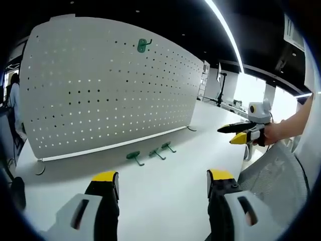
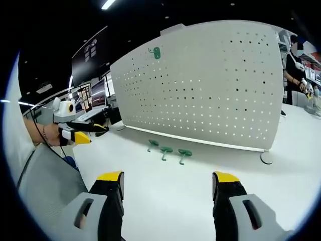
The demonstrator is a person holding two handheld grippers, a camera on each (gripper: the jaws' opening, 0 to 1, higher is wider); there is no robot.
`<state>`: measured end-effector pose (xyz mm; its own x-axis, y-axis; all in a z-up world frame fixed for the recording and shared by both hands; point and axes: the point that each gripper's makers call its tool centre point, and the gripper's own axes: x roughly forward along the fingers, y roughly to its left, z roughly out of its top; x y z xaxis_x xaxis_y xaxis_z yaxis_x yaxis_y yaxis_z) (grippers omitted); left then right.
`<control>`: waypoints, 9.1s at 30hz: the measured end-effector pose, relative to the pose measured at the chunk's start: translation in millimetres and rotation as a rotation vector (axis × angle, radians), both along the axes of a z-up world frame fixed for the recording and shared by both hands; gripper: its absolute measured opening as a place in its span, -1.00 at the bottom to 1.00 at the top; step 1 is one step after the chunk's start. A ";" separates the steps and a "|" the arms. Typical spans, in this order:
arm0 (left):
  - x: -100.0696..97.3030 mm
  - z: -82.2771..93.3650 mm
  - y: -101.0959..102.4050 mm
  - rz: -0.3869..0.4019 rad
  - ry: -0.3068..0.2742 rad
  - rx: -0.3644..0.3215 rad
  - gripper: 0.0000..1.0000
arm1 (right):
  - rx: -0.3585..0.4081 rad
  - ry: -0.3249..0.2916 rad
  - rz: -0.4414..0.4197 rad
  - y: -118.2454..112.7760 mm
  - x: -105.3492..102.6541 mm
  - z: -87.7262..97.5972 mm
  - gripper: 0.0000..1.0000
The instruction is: Insert the hook assembly into the mounting plate slot until the hook locks in place.
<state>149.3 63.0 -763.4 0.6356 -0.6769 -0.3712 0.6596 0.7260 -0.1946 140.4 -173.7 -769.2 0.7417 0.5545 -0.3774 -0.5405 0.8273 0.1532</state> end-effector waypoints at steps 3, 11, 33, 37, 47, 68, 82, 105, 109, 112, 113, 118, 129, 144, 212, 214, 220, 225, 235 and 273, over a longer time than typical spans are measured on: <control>1.4 0.0 -0.1 -0.009 -0.002 0.010 0.47 | 0.005 0.001 -0.006 -0.5 0.5 0.4 0.38; 18.6 2.2 -5.1 -0.087 -0.032 0.097 0.48 | 0.005 -0.006 0.003 2.3 1.4 4.1 0.38; 65.3 -32.7 -5.7 -0.338 0.050 0.351 0.47 | 0.000 0.004 0.020 8.0 -3.2 5.7 0.38; 72.0 -39.8 -8.1 -0.379 0.059 0.392 0.46 | -0.011 0.004 0.029 9.7 -3.8 5.7 0.38; 91.4 -49.3 -14.3 -0.453 0.073 0.455 0.45 | -0.034 0.003 0.046 12.5 -2.4 6.1 0.38; 107.8 -75.7 -25.5 -0.656 0.111 0.609 0.43 | -0.045 0.019 0.054 12.3 -5.7 3.2 0.37; 113.7 -91.7 -28.8 -0.759 0.126 0.706 0.41 | -0.048 0.027 0.071 15.3 -9.0 0.9 0.38; 119.9 -113.8 -42.8 -0.861 0.143 0.786 0.38 | -0.049 0.040 0.060 10.7 -11.5 2.2 0.37; 120.4 -115.9 -44.3 -0.868 0.146 0.791 0.37 | -0.049 0.039 0.053 9.6 -12.3 2.4 0.34; 119.9 -120.7 -43.4 -0.873 0.157 0.799 0.38 | -0.053 0.040 0.058 9.7 -13.8 1.7 0.34; 120.3 -121.3 -42.7 -0.873 0.154 0.805 0.38 | -0.055 0.041 0.058 9.2 -14.0 1.4 0.34; 122.6 -120.2 -43.6 -0.873 0.134 0.802 0.37 | -0.039 0.038 0.036 5.6 -12.6 2.7 0.32; 124.5 -118.7 -44.6 -0.879 0.125 0.778 0.16 | -0.013 0.026 0.028 5.8 -11.7 8.1 0.29; 134.6 -116.4 -46.7 -0.819 0.149 0.783 -0.32 | 0.002 0.032 0.021 4.9 -11.8 9.4 0.25; 149.0 -102.5 -52.3 -0.636 0.073 0.701 -0.95 | 0.025 0.014 -0.003 0.7 -11.8 14.7 0.26; 147.8 -101.1 -53.3 -0.630 0.067 0.688 -0.95 | 0.026 0.011 -0.005 -0.1 -11.3 15.7 0.26; 146.6 -93.2 -57.5 -0.605 0.075 0.636 -0.95 | 0.026 0.004 -0.010 -1.4 -10.0 18.1 0.26; 146.4 -88.3 -60.1 -0.582 0.068 0.602 -0.95 | 0.032 0.000 -0.018 -1.9 -8.9 19.5 0.26; 144.9 -78.0 -60.3 -0.536 0.038 0.548 -0.96 | 0.039 -0.006 -0.024 -2.5 -10.7 19.8 0.25; 132.9 -21.3 -66.2 -0.311 -0.088 0.272 -0.96 | 0.086 -0.051 -0.037 1.1 -8.0 37.7 0.26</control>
<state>282.2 -3.2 -784.7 0.4534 -0.7262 -0.5167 0.8610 0.5067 0.0435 132.4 -172.6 -731.6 0.7791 0.5554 -0.2908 -0.5190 0.8316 0.1978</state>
